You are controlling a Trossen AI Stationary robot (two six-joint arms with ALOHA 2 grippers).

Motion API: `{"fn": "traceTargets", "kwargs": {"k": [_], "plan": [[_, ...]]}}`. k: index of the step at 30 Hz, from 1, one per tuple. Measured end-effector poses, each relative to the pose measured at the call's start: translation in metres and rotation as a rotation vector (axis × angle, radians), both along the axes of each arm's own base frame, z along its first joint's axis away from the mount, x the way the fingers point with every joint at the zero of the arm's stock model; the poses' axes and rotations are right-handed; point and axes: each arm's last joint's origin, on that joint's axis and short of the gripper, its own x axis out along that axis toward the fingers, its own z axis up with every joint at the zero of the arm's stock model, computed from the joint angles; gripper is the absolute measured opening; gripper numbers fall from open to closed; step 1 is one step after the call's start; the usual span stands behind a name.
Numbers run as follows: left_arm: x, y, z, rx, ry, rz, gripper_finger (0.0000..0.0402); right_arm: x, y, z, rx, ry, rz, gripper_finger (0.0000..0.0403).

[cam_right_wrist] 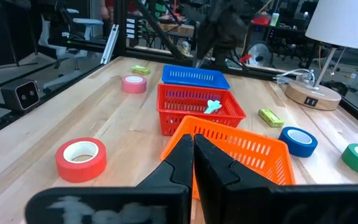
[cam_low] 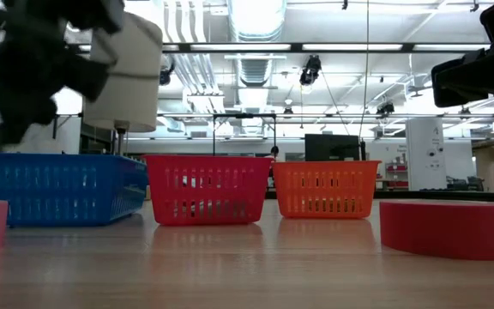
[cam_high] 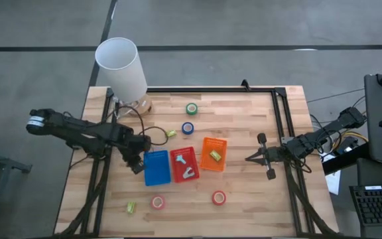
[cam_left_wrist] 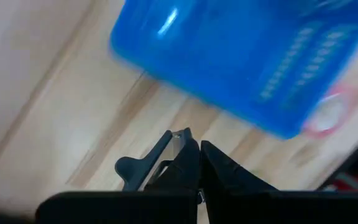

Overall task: Pick and place Stapler, Stapler remover, tape
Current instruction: Put the black staple remover into the red bin

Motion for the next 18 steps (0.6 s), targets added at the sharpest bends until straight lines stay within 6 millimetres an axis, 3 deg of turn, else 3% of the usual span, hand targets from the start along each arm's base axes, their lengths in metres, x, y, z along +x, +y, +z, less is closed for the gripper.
{"fn": "traceTargets", "kwargs": {"k": [6, 10, 14, 18], "plan": [[0.027, 0.002, 0.04, 0.126, -0.307, 0.02, 0.0009, 0.0, 0.0, 0.0, 0.0, 0.001, 0.0, 0.0008], [0.045, 0.002, 0.056, 0.166, -0.539, 0.048, 0.0009, 0.0, 0.0, 0.0, 0.002, 0.001, 0.0, 0.0008], [0.061, 0.0, 0.056, 0.17, -0.677, 0.038, 0.0005, 0.0, 0.0, 0.0, 0.003, 0.001, 0.0, 0.0008], [0.08, -0.002, 0.043, 0.168, -0.703, 0.045, 0.0011, 0.0, 0.0, 0.0, 0.002, 0.001, -0.001, 0.0008]]}}
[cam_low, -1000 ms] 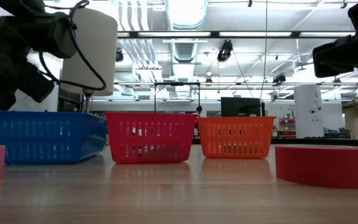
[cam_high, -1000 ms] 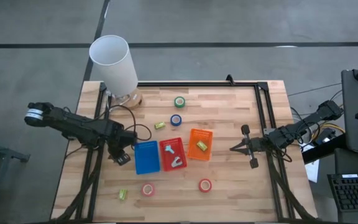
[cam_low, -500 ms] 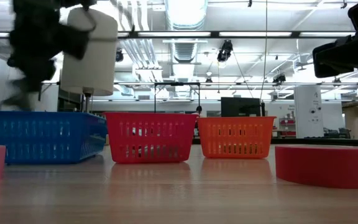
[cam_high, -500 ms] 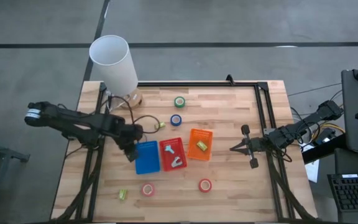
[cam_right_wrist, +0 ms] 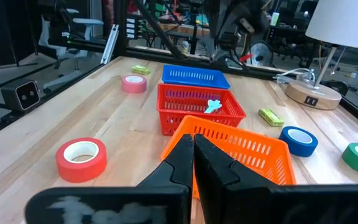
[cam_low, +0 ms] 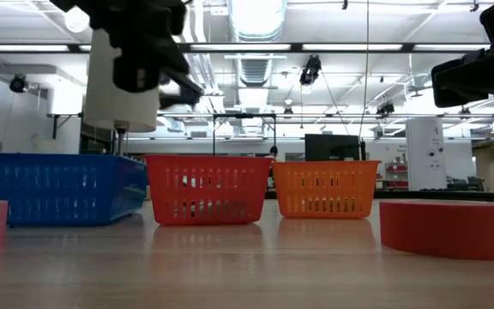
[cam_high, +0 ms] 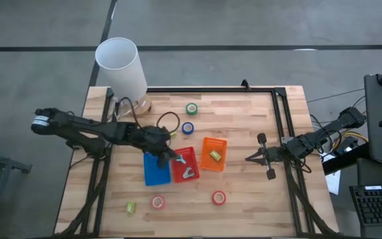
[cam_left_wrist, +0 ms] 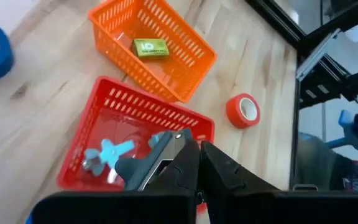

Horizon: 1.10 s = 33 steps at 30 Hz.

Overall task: Pick and place Stapler, Stapler remover, tape
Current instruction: Put the black staple remover into the red bin, then put the top green staple box into the orange bin

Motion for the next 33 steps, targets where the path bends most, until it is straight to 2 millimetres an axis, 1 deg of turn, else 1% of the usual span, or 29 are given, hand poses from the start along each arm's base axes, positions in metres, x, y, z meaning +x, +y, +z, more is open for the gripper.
{"fn": "traceTargets", "kwargs": {"k": [4, 6, 10, 14, 19, 21, 23, 26, 29, 31, 33], "plan": [[0.019, -0.003, -0.023, -0.016, 0.044, -0.017, 0.0016, 0.0, 0.0, 0.0, 0.0, 0.001, 0.0, 0.0008], [0.027, -0.004, -0.031, -0.024, 0.057, -0.039, 0.0015, 0.0, 0.0, 0.0, -0.001, 0.002, 0.0, 0.0008], [0.037, -0.006, -0.04, -0.063, 0.075, -0.041, 0.0016, 0.0, 0.0, 0.0, -0.001, 0.003, 0.0, 0.0008], [0.041, -0.007, -0.044, -0.072, 0.085, -0.046, 0.004, 0.0, 0.0, -0.001, -0.003, 0.006, 0.0, 0.0008], [0.042, -0.007, -0.042, -0.083, 0.079, -0.02, 0.0097, 0.0, 0.0, -0.001, -0.004, 0.009, 0.001, 0.0008], [0.04, -0.006, -0.038, -0.114, 0.074, -0.009, 0.0117, 0.0, 0.0, -0.001, -0.001, 0.012, 0.0, 0.0008], [0.036, -0.007, -0.031, -0.112, 0.057, -0.045, 0.0131, 0.0, 0.0, -0.002, 0.008, 0.015, -0.002, 0.0008], [0.027, -0.005, -0.018, -0.062, 0.023, -0.03, 0.0137, 0.0, 0.0, -0.002, 0.01, 0.018, -0.003, 0.0008], [0.015, 0.006, -0.008, 0.009, 0.025, 0.054, 0.0137, 0.0, 0.0, -0.002, 0.01, 0.018, -0.002, 0.0008], [0.008, 0.015, -0.003, 0.055, 0.041, 0.137, 0.0138, 0.0, 0.0, -0.002, 0.012, 0.018, -0.002, 0.0008], [0.003, 0.022, -0.004, 0.092, 0.077, 0.18, 0.0138, 0.0, 0.0, -0.002, 0.014, 0.019, -0.003, 0.0008]]}}
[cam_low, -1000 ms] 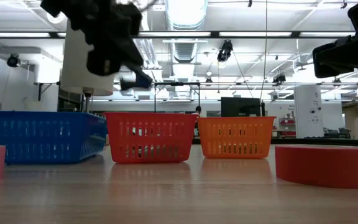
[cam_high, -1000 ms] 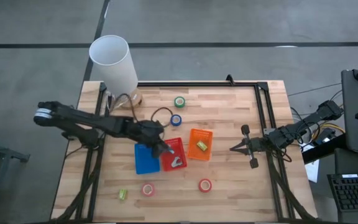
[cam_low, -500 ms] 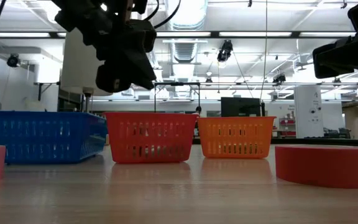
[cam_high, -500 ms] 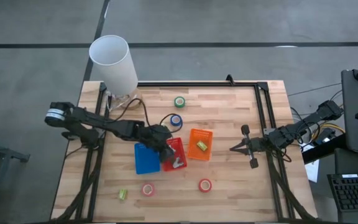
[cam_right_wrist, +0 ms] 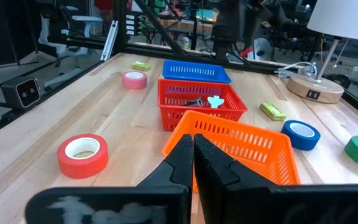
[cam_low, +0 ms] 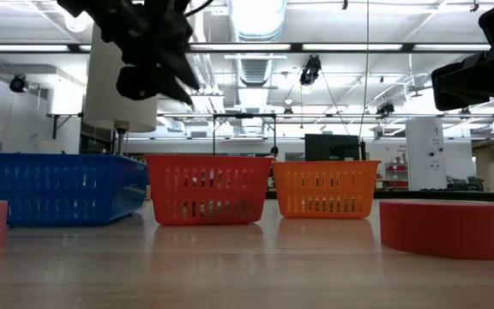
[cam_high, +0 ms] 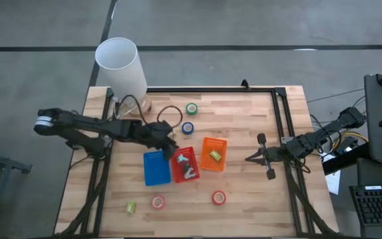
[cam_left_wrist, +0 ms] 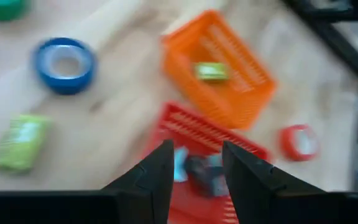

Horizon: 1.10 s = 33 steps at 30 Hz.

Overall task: Pick and place Stapler, Stapler remover, tape
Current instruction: Put the top green staple box into the orange bin

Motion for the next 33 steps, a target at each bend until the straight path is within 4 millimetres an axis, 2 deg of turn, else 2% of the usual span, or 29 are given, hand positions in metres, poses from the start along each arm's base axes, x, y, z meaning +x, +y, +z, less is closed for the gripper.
{"fn": "traceTargets", "kwargs": {"k": [6, 16, 25, 33], "plan": [[-0.004, 0.018, -0.019, 0.088, 0.188, 0.021, 0.0158, 0.0, 0.0, 0.0, -0.001, 0.001, 0.0, 0.0008], [0.009, 0.063, -0.053, 0.176, 0.363, 0.037, 0.0249, 0.0, 0.0, -0.001, -0.004, 0.007, 0.0, 0.0008], [0.017, 0.081, -0.083, 0.249, 0.496, -0.031, 0.0254, -0.001, 0.0, -0.007, -0.011, 0.028, -0.001, 0.0008], [0.025, 0.091, -0.102, 0.235, 0.548, -0.06, 0.0254, -0.001, 0.0, -0.007, -0.01, 0.027, -0.001, 0.0008]]}}
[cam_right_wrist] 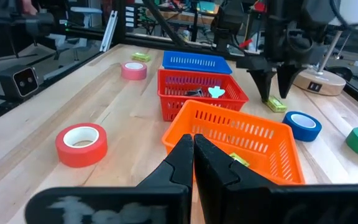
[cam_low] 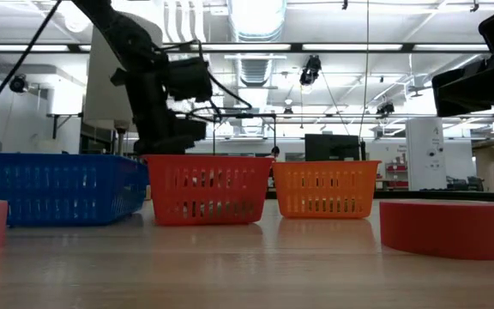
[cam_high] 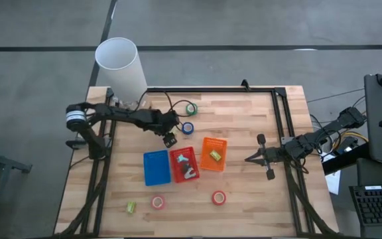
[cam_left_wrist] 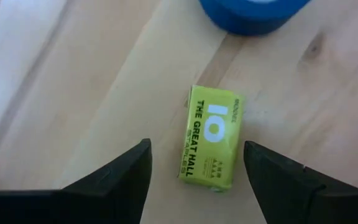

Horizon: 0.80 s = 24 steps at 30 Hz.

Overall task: Pick and place Stapler, Stapler remover, tape
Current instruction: Put the top green staple box into the orange bin

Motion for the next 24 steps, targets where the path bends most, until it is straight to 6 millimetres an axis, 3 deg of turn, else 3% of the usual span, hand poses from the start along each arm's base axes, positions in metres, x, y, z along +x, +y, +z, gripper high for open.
{"fn": "traceTargets", "kwargs": {"k": [10, 24], "plan": [[0.0022, 0.003, -0.0092, -0.012, 0.029, -0.012, 0.0236, 0.0, 0.0, -0.0003, 0.003, 0.004, -0.001, 0.0008], [0.005, 0.0043, -0.0046, 0.018, 0.006, -0.043, 0.0081, -0.0001, -0.0001, -0.0005, 0.004, 0.006, -0.001, 0.0008]]}}
